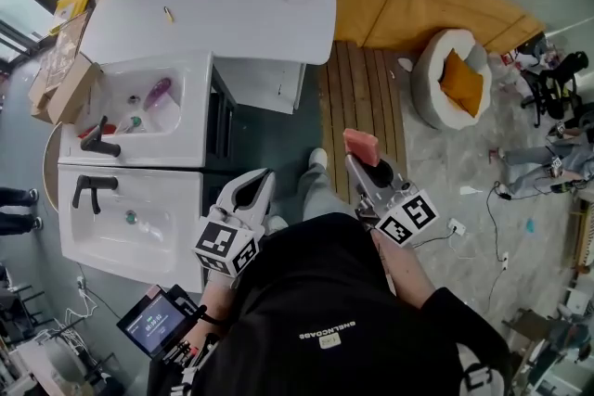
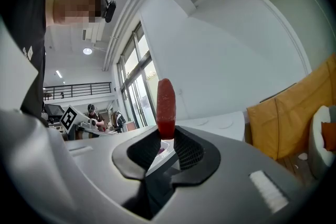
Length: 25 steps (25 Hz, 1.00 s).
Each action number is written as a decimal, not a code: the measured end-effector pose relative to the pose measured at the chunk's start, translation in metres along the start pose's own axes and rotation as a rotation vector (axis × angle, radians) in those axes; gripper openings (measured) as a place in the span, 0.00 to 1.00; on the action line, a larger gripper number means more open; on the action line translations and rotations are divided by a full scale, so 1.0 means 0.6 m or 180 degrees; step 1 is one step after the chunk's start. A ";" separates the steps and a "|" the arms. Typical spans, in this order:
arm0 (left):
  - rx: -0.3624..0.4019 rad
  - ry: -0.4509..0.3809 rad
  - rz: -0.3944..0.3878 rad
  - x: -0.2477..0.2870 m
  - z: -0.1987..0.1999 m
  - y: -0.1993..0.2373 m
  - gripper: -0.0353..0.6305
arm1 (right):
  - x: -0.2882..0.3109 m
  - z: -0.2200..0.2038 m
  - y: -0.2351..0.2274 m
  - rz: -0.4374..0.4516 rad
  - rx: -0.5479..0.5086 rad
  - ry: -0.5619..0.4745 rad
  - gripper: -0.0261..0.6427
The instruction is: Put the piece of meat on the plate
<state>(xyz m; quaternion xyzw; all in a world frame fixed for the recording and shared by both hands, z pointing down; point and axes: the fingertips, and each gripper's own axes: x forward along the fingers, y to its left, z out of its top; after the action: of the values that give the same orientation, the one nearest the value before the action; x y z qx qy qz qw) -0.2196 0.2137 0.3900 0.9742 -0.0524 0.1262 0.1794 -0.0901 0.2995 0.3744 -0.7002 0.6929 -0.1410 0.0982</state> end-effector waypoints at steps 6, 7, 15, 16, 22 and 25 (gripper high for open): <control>-0.0052 0.0036 0.0059 0.070 0.026 0.036 0.08 | 0.047 0.025 -0.073 0.0015 0.0059 0.0031 0.16; -0.0056 0.0035 0.0071 0.083 0.030 0.044 0.08 | 0.056 0.026 -0.086 0.0022 0.0062 0.0044 0.16; -0.0088 0.0027 0.0185 0.187 0.077 0.080 0.08 | 0.115 0.067 -0.185 0.0114 0.0096 0.0128 0.16; -0.0088 0.0030 0.0196 0.201 0.083 0.083 0.08 | 0.122 0.073 -0.197 0.0128 0.0095 0.0132 0.16; -0.0075 0.0043 0.0222 0.287 0.109 0.095 0.08 | 0.152 0.098 -0.271 0.0167 0.0110 0.0150 0.16; -0.0068 0.0034 0.0238 0.329 0.121 0.100 0.08 | 0.163 0.106 -0.304 0.0180 0.0142 0.0148 0.16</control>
<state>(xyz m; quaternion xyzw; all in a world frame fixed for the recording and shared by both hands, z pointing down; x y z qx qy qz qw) -0.0220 0.1205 0.3968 0.9690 -0.0892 0.1375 0.1851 0.1030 0.2019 0.3813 -0.6746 0.7112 -0.1698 0.1017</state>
